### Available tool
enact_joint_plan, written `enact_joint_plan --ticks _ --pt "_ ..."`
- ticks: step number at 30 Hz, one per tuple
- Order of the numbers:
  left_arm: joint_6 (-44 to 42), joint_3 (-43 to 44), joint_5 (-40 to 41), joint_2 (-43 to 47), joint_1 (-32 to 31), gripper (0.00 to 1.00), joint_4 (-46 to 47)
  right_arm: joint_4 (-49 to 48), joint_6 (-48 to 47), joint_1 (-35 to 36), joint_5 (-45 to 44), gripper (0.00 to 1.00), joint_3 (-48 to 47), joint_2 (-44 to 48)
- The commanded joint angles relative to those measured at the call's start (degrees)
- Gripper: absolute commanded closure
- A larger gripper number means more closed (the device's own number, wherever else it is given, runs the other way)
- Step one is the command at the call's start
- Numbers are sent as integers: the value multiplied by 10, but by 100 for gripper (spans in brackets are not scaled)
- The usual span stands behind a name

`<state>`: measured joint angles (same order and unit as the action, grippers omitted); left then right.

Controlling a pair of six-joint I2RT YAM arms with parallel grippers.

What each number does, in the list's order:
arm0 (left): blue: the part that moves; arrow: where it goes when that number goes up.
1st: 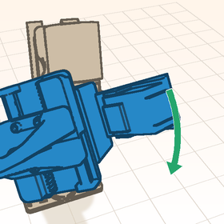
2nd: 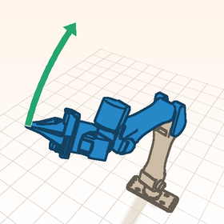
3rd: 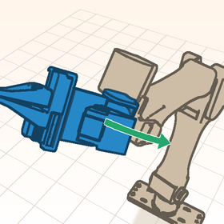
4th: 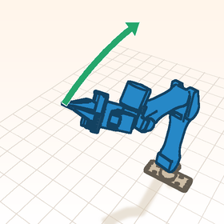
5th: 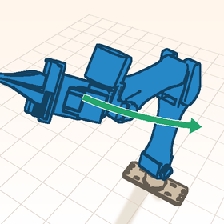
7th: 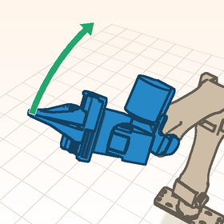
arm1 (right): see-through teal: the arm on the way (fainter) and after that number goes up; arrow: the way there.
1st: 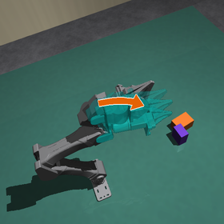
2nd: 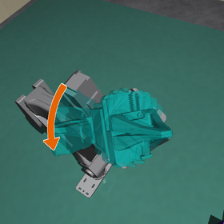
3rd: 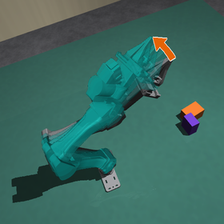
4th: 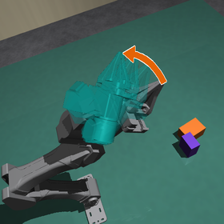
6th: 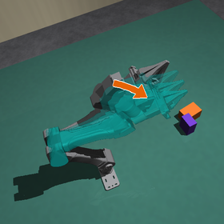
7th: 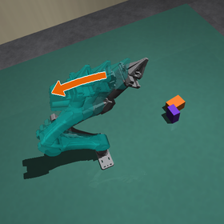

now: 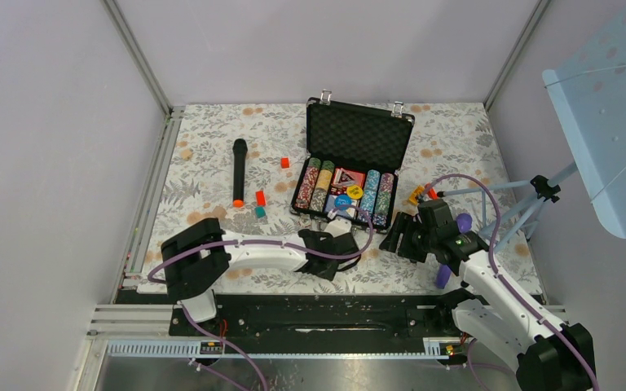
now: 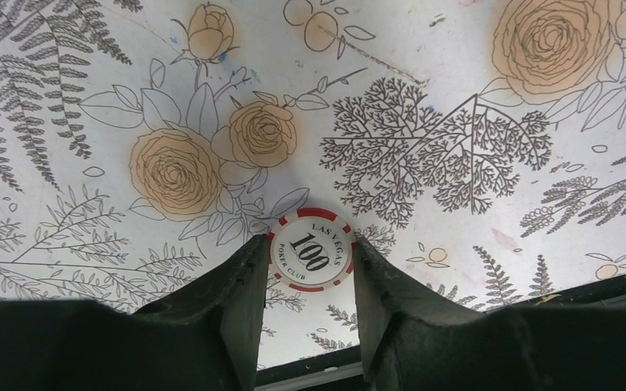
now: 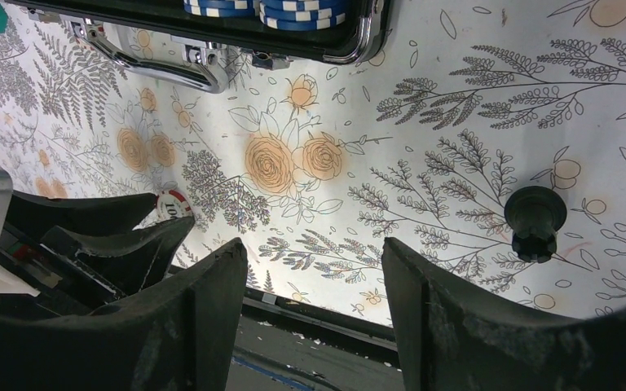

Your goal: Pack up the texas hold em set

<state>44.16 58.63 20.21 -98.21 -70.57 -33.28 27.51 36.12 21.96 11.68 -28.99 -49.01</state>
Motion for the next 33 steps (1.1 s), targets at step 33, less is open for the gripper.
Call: enact_joint_plan --ticks 33 --pt "-38 27 -5 130 13 72 24 -421 128 13 322 34 13 -271"
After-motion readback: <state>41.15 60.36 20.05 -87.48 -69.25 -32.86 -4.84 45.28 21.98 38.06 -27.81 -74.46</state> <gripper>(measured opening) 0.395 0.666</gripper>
